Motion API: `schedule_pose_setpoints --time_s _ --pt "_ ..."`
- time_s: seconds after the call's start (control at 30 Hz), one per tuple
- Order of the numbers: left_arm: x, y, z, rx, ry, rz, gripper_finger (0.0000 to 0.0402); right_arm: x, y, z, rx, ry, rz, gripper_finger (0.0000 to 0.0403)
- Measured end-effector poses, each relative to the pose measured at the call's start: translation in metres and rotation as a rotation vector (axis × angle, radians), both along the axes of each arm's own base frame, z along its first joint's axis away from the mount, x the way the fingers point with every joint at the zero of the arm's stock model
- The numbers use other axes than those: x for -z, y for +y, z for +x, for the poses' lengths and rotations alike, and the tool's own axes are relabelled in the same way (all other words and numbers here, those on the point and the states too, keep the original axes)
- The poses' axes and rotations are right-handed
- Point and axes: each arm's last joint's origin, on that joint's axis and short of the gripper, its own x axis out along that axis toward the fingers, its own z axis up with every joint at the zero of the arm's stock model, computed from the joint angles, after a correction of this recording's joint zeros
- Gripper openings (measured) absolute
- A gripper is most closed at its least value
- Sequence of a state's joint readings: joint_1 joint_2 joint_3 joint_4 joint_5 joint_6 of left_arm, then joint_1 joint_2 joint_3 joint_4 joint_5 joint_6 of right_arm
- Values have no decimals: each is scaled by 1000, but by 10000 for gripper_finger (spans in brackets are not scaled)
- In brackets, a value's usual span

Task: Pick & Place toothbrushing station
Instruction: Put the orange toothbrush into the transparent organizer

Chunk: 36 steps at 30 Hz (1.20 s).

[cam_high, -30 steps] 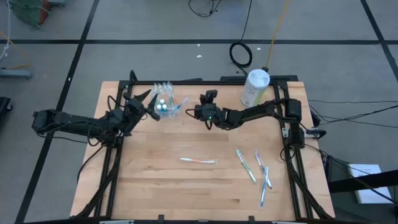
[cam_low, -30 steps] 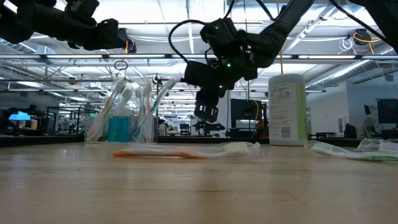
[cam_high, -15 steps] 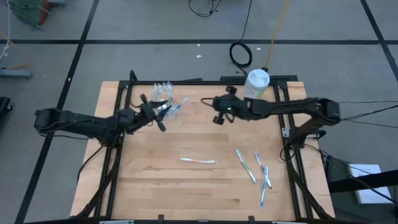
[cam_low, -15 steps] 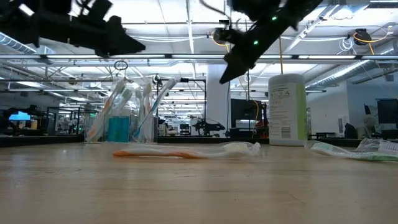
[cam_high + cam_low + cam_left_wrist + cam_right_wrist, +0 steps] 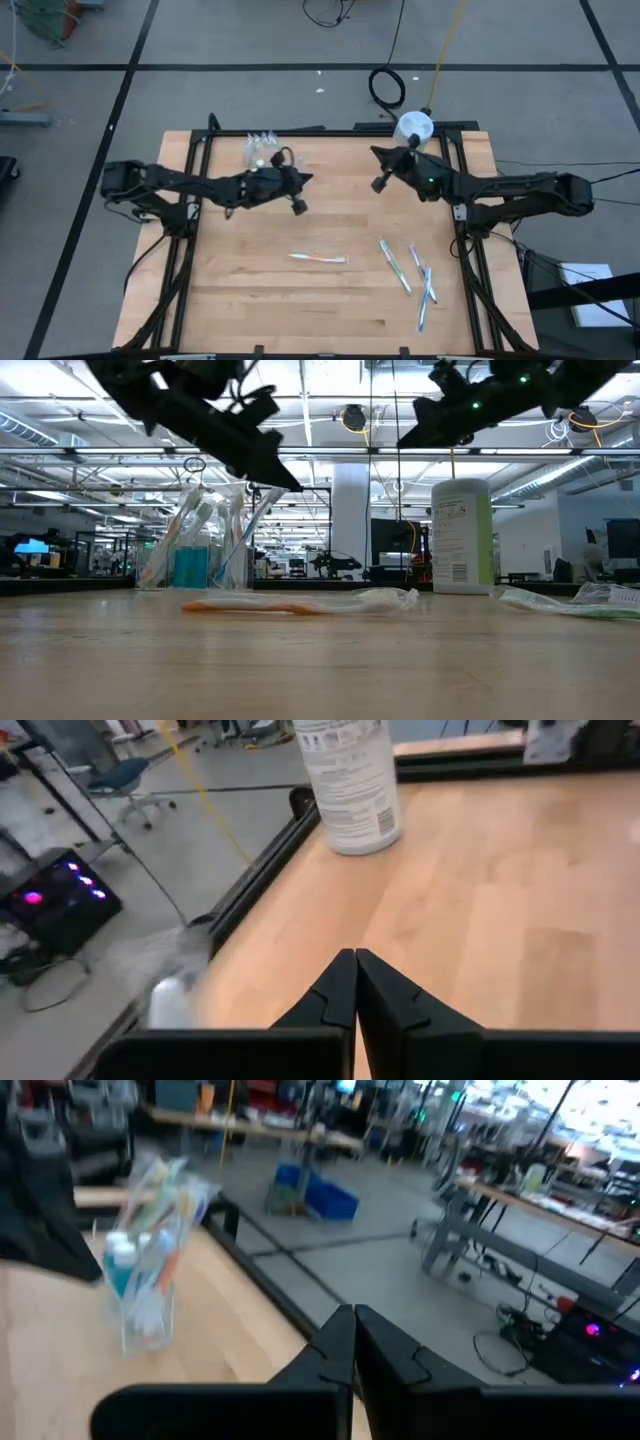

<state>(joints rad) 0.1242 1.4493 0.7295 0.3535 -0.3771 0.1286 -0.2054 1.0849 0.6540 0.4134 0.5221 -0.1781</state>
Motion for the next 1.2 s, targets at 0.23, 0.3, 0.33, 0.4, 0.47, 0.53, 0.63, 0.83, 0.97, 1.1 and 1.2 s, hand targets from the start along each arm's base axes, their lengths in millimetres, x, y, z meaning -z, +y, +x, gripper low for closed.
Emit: schedule_pose_setpoints --time_s 0.23,0.3,0.33,0.4,0.47,0.53,0.63,0.83,0.97,1.1,1.2 --pt "1 15 15 -363 138 158 13 4 4 -18 -3 -88 -12 1" --pt "-4 18 13 -440 157 180 9 4 4 -19 -4 -95 -3 1" --pt "-6 18 11 -465 163 184 5 4 5 -19 -6 -95 -1 1" --pt "-12 18 8 -486 139 170 3 4 5 -19 -8 -94 -2 1" --pt "-18 18 3 -501 122 153 8 4 5 -19 -7 -94 -1 1" --pt "-23 17 -3 -523 114 139 13 4 5 -19 -7 -96 6 1" --pt "-29 19 -12 -559 118 131 7 5 5 -19 -6 -99 13 1" --pt "-43 17 -24 -494 115 100 16 5 5 -19 -5 -114 39 2" --pt "-45 10 -25 -187 160 1 29 5 5 -19 -3 -130 58 1" --pt "-40 0 -19 196 178 -144 31 6 5 -18 -5 -143 79 2" --pt "-34 -5 -11 358 160 -230 31 5 6 -18 -44 -157 97 1"
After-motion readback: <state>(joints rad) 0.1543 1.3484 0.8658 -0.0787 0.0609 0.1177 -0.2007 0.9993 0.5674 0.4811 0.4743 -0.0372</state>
